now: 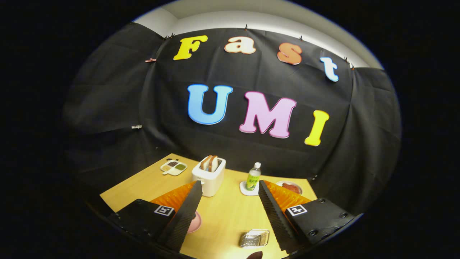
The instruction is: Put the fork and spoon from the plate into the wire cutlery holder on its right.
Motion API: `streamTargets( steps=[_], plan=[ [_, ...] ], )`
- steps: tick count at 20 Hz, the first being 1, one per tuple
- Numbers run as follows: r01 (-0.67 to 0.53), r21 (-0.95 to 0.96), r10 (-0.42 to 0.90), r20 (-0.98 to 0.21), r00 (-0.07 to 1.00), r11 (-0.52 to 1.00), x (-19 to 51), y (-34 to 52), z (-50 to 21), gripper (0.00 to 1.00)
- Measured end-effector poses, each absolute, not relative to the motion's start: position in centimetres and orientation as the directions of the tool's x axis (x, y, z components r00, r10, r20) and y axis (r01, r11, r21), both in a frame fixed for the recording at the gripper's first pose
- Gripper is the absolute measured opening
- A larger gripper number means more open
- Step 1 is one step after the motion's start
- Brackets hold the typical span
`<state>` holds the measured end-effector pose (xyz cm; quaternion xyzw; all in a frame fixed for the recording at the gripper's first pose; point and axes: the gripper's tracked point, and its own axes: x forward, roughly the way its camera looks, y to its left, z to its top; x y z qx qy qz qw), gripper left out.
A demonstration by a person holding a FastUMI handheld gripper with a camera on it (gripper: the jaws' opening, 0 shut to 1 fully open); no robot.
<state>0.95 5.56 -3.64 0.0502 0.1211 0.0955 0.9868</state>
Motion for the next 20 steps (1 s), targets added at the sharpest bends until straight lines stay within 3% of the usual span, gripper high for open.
streamTargets(
  steps=[5,9,16,20],
  plan=[
    [-0.277,0.301,0.393,-0.458,0.797,0.912,0.8,11.5,-9.2,0.98],
    [-0.327,0.331,0.465,-0.591,0.659,0.885,0.8,15.4,-15.4,0.98],
    [-0.350,0.325,0.464,-0.756,0.461,0.878,-0.1,20.7,-24.9,0.91],
    [-0.291,0.350,0.443,-0.816,0.371,0.890,0.2,23.2,-29.9,0.76]
  ],
)
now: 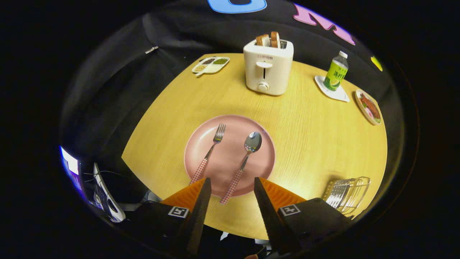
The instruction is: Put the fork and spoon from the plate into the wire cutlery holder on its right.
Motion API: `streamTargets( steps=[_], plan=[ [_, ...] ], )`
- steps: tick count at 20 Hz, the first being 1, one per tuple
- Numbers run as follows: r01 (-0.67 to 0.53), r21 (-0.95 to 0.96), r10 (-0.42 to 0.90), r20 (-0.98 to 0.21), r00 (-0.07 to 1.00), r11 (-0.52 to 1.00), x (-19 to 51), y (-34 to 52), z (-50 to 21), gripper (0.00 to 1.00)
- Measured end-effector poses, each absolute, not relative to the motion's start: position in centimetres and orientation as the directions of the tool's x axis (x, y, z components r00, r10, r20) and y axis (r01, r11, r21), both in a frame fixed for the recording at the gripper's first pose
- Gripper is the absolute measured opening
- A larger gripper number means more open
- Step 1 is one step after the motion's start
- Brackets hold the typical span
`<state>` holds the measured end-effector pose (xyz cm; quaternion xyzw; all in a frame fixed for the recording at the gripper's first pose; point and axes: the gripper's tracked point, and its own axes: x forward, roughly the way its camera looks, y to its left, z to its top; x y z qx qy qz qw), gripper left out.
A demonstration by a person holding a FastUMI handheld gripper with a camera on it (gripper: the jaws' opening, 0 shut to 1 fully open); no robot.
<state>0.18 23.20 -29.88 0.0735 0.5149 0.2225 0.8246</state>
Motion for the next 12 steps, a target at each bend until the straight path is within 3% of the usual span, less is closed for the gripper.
streamTargets(
  steps=[9,12],
  plan=[
    [-0.226,0.292,0.349,-0.896,0.274,0.929,0.6,24.7,-35.9,0.74],
    [-0.206,0.277,0.325,-0.911,0.254,0.939,1.0,24.8,-36.9,0.67]
  ],
)
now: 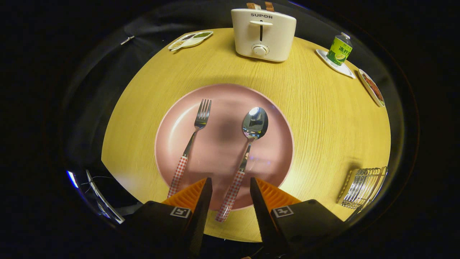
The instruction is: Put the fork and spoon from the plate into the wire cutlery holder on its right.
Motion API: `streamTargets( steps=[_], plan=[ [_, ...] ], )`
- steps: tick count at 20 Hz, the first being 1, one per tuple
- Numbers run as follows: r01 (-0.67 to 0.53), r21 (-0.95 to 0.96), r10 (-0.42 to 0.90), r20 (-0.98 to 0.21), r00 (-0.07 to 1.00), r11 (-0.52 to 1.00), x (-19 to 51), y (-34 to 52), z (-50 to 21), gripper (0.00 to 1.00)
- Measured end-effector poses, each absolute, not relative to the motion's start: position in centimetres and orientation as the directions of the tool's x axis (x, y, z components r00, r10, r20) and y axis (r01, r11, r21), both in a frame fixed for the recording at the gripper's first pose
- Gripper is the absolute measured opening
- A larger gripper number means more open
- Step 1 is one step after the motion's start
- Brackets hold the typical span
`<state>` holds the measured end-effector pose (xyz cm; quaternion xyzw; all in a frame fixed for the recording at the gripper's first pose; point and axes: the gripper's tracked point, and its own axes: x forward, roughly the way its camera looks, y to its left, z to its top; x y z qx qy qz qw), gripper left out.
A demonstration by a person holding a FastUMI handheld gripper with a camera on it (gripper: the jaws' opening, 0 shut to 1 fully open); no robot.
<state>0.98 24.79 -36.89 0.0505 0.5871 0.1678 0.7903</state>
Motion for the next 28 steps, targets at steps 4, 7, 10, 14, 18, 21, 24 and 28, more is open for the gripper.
streamTargets(
  steps=[4,7,10,14,18,21,24,28],
  plan=[
    [-0.170,0.261,0.296,-0.928,0.228,0.950,1.0,24.2,-37.6,0.34],
    [-0.132,0.312,0.335,-0.912,0.235,0.941,1.6,24.6,-37.1,0.13],
    [-0.123,0.360,0.380,-0.890,0.254,0.925,1.5,24.6,-35.8,0.11],
    [-0.136,0.442,0.462,-0.829,0.314,0.887,1.4,23.2,-31.9,0.10],
    [-0.178,0.438,0.471,-0.780,0.413,0.881,0.9,17.5,-27.1,0.10],
    [-0.210,0.414,0.464,-0.772,0.434,0.886,-0.4,12.4,-24.7,0.10],
    [-0.229,0.376,0.440,-0.798,0.413,0.898,-2.0,7.4,-23.9,0.10],
    [-0.205,0.352,0.403,-0.854,0.329,0.913,-5.1,0.5,-24.2,0.10]
  ],
)
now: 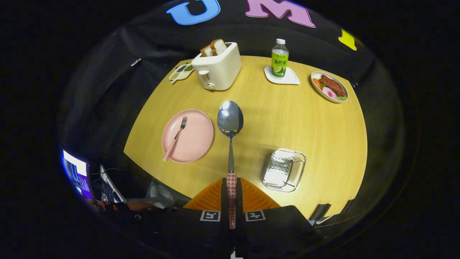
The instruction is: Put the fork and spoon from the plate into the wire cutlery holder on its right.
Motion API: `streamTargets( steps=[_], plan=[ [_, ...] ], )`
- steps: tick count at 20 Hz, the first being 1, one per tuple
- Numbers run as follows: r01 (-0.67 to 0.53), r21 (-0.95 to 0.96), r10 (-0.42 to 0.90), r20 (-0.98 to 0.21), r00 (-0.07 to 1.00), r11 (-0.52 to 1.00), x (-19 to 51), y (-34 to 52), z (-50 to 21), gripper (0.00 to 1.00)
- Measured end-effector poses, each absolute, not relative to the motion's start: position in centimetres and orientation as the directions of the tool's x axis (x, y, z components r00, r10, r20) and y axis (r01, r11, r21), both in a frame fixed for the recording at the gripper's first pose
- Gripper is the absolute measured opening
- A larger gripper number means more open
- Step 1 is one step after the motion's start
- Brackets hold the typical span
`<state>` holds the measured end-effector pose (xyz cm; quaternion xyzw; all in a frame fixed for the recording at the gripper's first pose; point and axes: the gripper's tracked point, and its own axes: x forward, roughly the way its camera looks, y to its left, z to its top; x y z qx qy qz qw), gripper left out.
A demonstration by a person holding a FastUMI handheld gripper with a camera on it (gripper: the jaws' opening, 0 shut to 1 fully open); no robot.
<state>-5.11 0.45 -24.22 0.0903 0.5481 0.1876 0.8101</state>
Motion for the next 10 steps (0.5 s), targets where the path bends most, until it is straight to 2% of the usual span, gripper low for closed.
streamTargets(
  steps=[4,10],
  plan=[
    [-0.193,0.291,0.328,-0.925,0.194,0.937,-7.7,-5.1,-26.0,0.10],
    [-0.261,0.257,0.255,-0.966,-0.042,0.930,-9.2,-7.7,-28.7,0.10]
  ],
)
